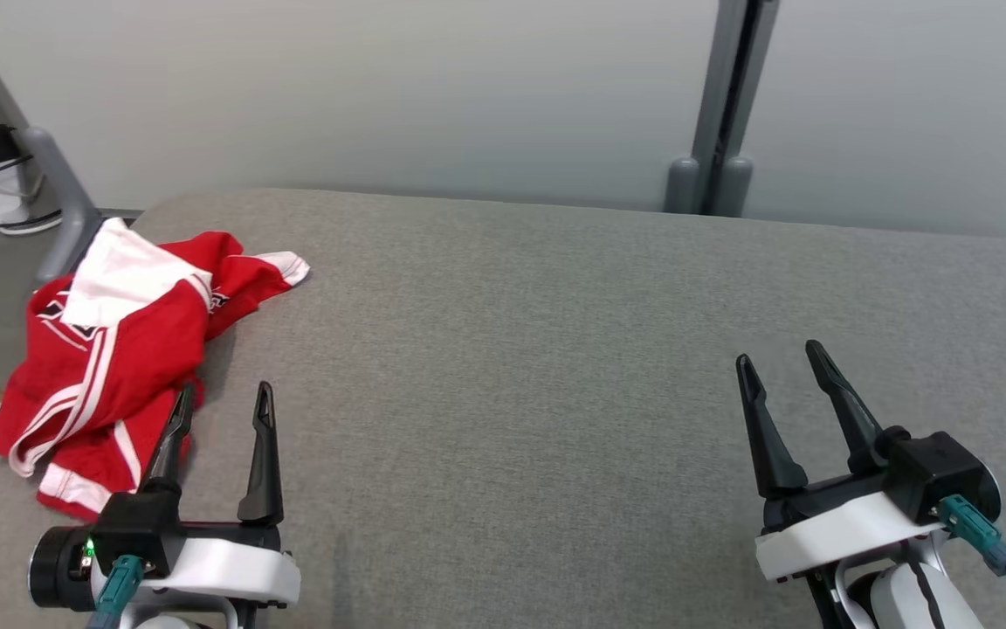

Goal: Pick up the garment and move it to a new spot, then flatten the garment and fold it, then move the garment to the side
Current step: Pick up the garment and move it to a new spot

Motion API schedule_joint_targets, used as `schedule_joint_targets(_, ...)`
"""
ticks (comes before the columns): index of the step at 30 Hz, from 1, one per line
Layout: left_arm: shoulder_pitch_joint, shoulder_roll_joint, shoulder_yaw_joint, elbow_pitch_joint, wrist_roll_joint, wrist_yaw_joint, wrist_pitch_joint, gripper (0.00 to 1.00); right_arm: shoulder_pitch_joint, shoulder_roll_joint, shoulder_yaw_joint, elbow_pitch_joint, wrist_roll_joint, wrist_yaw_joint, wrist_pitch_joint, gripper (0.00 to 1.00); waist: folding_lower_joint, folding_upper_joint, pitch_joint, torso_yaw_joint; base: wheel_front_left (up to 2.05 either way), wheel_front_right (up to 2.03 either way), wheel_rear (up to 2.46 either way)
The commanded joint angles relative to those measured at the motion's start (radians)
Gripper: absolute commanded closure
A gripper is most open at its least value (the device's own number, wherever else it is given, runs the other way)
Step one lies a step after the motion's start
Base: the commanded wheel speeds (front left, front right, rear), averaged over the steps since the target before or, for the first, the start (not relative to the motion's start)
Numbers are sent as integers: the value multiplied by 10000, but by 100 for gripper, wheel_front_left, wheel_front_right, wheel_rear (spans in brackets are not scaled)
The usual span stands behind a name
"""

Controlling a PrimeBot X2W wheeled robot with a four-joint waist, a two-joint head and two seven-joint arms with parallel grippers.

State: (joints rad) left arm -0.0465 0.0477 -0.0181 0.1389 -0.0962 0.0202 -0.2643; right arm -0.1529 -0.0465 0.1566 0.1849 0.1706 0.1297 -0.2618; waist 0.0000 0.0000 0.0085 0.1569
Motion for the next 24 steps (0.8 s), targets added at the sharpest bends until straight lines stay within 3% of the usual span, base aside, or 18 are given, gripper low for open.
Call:
schedule_joint_targets(1, 51, 47, 110, 86, 2, 26, -3, 0, 86, -76, 38, 56, 98, 18, -48, 0, 0, 0, -23, 524, 0, 0, 0)
schedule_joint_targets(12, 152, 48, 343, 339, -112, -95, -3, 0, 155, -73, 577, 160, 467, 18, -48, 0, 0, 0, -191, 1896, 0, 0, 0)
schedule_joint_targets(24, 196, 45, 548, 499, -67, -146, -5, 0, 156, -75, 799, 241, 637, 18, -48, 0, 0, 0, -267, 2648, 0, 0, 0)
